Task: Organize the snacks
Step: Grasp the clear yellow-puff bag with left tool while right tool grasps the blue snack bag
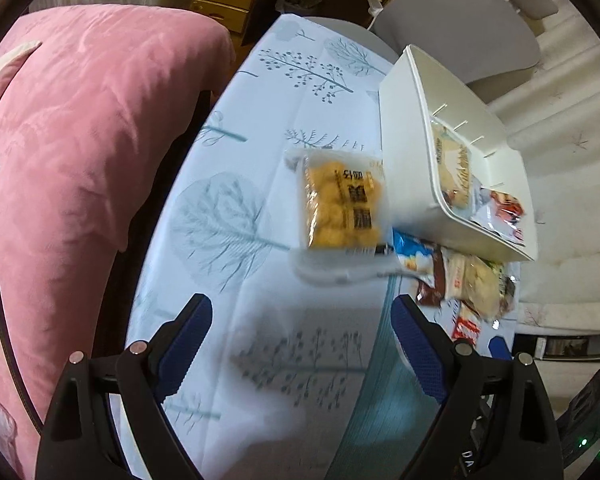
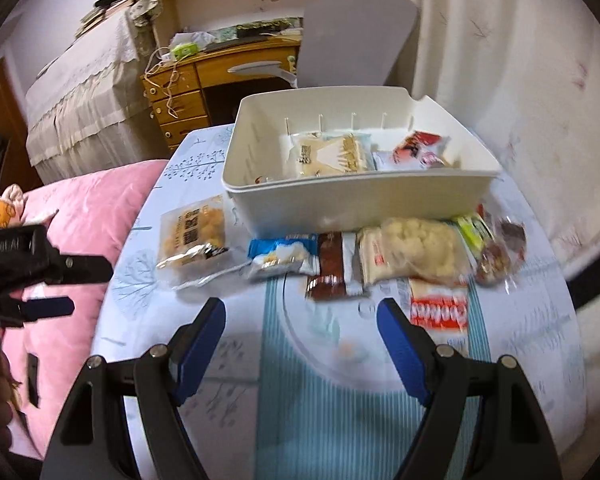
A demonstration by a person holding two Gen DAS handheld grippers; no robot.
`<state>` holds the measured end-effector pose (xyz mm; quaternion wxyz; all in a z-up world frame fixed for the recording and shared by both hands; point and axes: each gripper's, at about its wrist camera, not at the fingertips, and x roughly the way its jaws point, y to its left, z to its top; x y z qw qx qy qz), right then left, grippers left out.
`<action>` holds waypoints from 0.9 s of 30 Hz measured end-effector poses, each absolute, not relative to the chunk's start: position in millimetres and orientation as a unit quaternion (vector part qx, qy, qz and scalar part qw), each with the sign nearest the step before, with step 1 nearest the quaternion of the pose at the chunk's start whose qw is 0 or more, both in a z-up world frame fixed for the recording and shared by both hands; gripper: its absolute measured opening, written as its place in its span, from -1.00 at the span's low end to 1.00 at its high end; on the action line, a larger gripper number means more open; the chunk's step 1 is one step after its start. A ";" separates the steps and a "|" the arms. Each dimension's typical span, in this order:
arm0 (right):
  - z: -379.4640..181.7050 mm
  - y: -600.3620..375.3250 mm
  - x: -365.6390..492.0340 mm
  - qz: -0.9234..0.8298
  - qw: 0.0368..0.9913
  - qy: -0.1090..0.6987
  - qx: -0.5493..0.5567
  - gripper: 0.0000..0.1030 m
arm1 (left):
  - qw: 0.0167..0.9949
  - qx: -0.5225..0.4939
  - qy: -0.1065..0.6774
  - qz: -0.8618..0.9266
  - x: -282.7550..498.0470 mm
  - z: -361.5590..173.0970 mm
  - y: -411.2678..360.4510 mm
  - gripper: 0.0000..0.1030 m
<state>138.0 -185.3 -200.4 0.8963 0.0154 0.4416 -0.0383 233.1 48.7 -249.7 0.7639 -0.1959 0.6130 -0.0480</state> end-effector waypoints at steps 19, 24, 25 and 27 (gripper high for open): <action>-277.8 -174.7 209.9 0.054 0.894 0.436 -0.091 0.52 | 0.757 -0.116 0.641 -0.049 316.1 -306.4 -11.1 0.75; -285.8 -171.6 211.9 0.064 0.894 0.434 -0.092 0.53 | 0.759 -0.101 0.641 -0.049 325.3 -312.4 -21.0 0.79; -286.5 -170.2 212.9 0.066 0.895 0.431 -0.096 0.53 | 0.764 -0.088 0.637 -0.050 327.2 -312.2 -25.0 0.79; -287.5 -168.0 213.9 0.067 0.895 0.430 -0.099 0.53 | 0.770 -0.070 0.632 -0.047 330.3 -312.3 -31.0 0.79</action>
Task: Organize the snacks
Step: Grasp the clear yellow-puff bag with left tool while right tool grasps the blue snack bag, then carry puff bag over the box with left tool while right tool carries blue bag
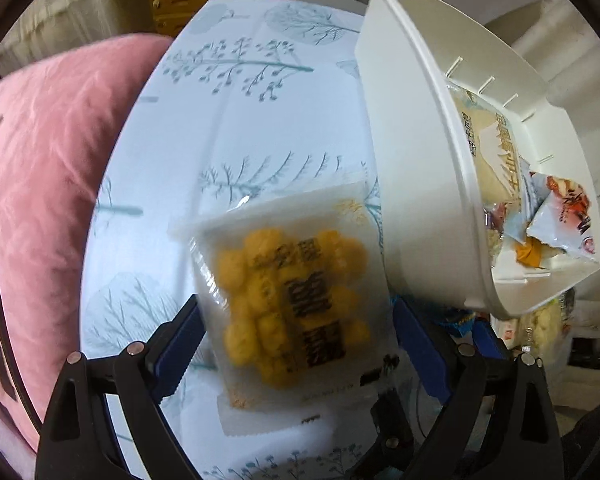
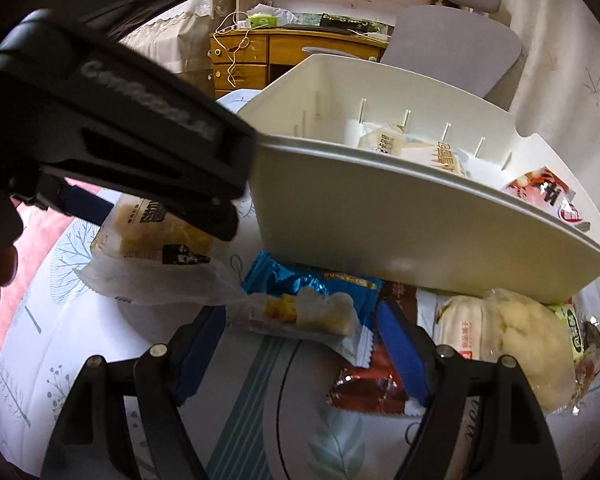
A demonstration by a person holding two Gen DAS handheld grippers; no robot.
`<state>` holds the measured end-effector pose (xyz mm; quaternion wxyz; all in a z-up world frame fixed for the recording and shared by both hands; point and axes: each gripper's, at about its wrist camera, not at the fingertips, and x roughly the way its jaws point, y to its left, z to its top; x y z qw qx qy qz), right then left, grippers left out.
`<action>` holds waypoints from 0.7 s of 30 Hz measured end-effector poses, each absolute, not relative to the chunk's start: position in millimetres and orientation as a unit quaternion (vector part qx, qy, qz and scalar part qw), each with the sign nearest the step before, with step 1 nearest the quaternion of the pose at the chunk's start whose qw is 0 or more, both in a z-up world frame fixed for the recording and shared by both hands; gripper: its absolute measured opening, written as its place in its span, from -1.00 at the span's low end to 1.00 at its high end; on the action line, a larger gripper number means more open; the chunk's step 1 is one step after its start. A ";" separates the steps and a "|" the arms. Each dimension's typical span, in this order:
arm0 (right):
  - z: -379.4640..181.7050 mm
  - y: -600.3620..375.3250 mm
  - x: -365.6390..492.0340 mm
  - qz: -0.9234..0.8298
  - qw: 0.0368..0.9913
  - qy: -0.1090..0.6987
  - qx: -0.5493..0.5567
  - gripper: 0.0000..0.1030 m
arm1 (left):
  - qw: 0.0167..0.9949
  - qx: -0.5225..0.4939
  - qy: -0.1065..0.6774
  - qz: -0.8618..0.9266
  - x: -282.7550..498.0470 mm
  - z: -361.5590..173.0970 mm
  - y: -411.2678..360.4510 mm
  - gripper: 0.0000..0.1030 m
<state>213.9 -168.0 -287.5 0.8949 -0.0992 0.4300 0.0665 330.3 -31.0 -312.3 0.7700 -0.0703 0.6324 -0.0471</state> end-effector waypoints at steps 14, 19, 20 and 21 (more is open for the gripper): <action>-292.2 -156.3 216.4 0.081 0.893 0.432 -0.097 0.31 | 0.767 -0.064 0.638 -0.040 332.8 -324.9 -41.2 0.59; -291.7 -155.9 213.5 0.081 0.894 0.431 -0.092 0.16 | 0.769 -0.064 0.636 -0.035 327.0 -320.4 -39.4 0.57; -291.7 -156.2 212.8 0.079 0.895 0.430 -0.092 0.12 | 0.767 -0.066 0.638 -0.033 325.2 -319.2 -38.7 0.57; -291.5 -157.0 212.2 0.076 0.895 0.430 -0.092 0.08 | 0.764 -0.065 0.641 -0.028 323.4 -318.6 -37.8 0.57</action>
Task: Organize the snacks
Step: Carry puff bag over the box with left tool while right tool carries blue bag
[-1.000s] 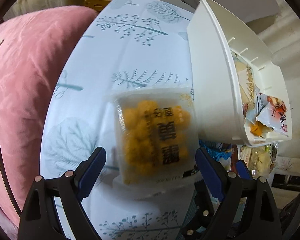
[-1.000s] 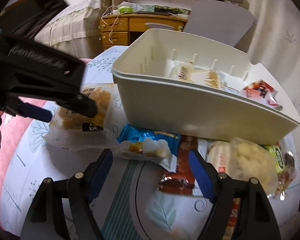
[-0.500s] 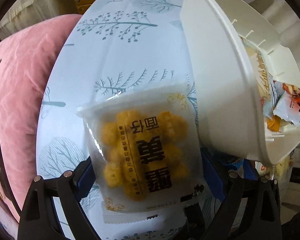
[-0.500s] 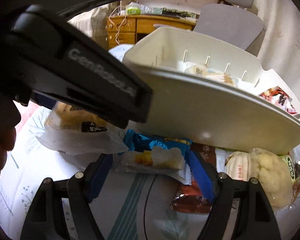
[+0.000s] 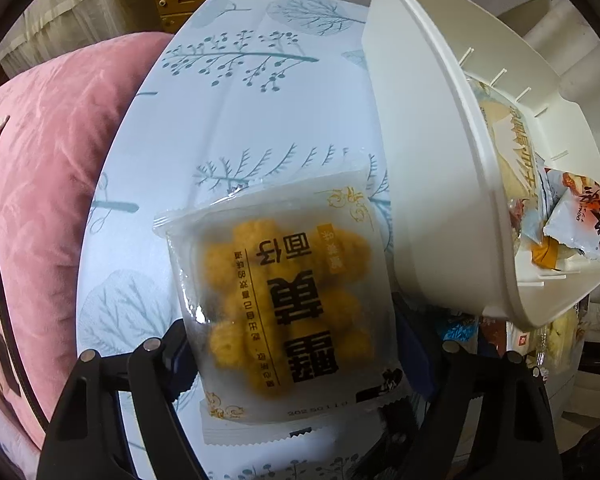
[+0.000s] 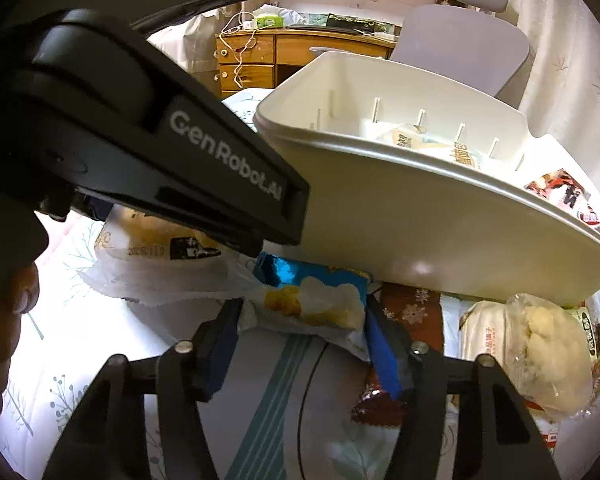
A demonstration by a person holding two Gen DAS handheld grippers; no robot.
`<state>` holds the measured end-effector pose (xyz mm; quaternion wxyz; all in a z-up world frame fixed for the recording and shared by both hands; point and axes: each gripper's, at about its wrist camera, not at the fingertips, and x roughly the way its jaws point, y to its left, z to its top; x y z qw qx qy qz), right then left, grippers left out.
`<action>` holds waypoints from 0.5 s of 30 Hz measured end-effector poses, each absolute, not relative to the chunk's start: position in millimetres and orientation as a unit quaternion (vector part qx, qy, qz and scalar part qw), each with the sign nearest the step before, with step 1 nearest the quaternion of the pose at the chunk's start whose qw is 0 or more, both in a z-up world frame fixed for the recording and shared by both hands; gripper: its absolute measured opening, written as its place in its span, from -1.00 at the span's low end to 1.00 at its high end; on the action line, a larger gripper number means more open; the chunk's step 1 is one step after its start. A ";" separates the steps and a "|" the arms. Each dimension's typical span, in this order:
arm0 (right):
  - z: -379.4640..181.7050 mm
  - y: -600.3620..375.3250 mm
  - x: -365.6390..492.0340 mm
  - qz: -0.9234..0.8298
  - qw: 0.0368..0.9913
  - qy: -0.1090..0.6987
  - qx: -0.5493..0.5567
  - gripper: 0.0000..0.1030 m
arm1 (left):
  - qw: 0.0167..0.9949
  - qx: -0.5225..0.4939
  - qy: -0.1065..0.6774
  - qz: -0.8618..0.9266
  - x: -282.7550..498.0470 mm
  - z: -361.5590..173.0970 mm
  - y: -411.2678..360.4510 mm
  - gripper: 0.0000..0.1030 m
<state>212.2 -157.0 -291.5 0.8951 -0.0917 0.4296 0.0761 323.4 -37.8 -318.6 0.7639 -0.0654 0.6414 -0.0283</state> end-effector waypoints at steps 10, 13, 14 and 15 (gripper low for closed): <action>-282.4 -164.6 203.7 0.063 0.892 0.437 -0.096 0.01 | 0.762 -0.077 0.642 -0.023 290.1 -299.2 -21.0 0.57; -274.1 -163.9 200.5 0.057 0.894 0.434 -0.099 0.01 | 0.768 -0.082 0.635 -0.018 278.1 -288.6 -12.9 0.57; -270.8 -162.3 198.2 0.056 0.894 0.432 -0.100 0.01 | 0.770 -0.084 0.633 -0.018 275.4 -285.2 -8.6 0.57; -267.2 -160.1 194.9 0.055 0.895 0.431 -0.100 0.01 | 0.772 -0.086 0.630 -0.021 270.4 -280.0 -5.1 0.57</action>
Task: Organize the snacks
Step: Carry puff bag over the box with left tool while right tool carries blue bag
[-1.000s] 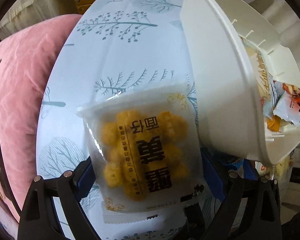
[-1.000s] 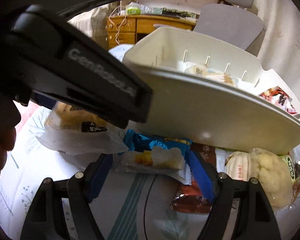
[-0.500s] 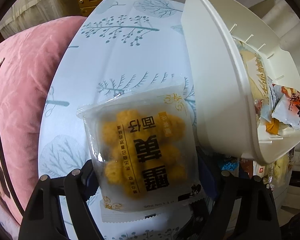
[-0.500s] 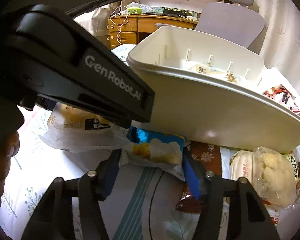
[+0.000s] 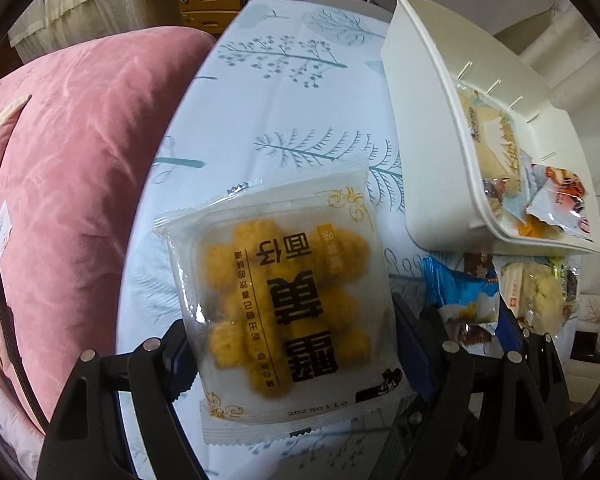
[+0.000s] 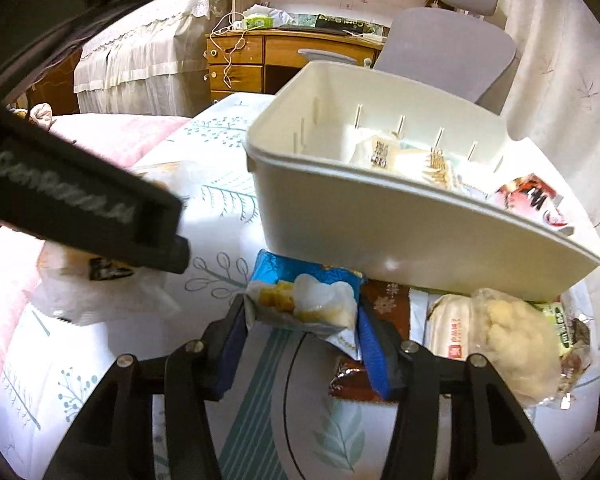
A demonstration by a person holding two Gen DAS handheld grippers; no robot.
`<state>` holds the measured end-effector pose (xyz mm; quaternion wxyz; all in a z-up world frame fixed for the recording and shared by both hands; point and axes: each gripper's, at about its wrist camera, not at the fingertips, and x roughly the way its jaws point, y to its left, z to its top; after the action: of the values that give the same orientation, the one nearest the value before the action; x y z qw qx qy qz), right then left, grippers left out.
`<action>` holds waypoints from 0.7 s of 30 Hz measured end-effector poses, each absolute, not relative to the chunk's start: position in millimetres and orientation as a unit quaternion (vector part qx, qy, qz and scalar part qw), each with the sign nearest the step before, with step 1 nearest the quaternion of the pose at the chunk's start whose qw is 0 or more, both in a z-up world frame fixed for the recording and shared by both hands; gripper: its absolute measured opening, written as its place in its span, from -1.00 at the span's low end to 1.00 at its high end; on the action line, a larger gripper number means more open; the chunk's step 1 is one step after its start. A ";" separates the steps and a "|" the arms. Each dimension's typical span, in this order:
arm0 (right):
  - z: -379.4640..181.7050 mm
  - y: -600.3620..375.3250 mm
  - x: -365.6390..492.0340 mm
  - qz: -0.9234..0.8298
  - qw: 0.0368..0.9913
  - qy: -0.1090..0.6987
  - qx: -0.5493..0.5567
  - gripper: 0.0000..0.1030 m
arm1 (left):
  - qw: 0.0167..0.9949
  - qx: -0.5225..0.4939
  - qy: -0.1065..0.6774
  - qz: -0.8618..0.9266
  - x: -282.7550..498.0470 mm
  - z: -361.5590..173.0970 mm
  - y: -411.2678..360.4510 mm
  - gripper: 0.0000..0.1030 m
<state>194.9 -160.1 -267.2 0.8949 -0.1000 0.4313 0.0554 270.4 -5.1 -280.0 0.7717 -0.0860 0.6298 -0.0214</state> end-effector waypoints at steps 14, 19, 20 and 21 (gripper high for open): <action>-200.0 -142.1 153.7 0.010 0.912 0.403 -0.078 0.01 | 0.806 -0.089 0.582 -0.067 210.2 -208.5 43.0 0.58; -168.4 -135.7 125.2 -0.013 0.922 0.380 -0.077 0.01 | 0.812 -0.085 0.569 -0.097 181.4 -186.5 51.9 0.58; -163.1 -134.9 119.6 -0.017 0.923 0.376 -0.076 0.01 | 0.813 -0.085 0.567 -0.102 175.2 -182.3 53.7 0.58; -158.8 -134.0 114.3 -0.021 0.924 0.373 -0.076 0.01 | 0.813 -0.087 0.567 -0.105 170.7 -179.7 55.1 0.58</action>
<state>114.3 -134.0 -158.8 0.9245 -0.0764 0.3729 -0.0208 170.7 55.1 -179.7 0.8127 -0.0865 0.5666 -0.1046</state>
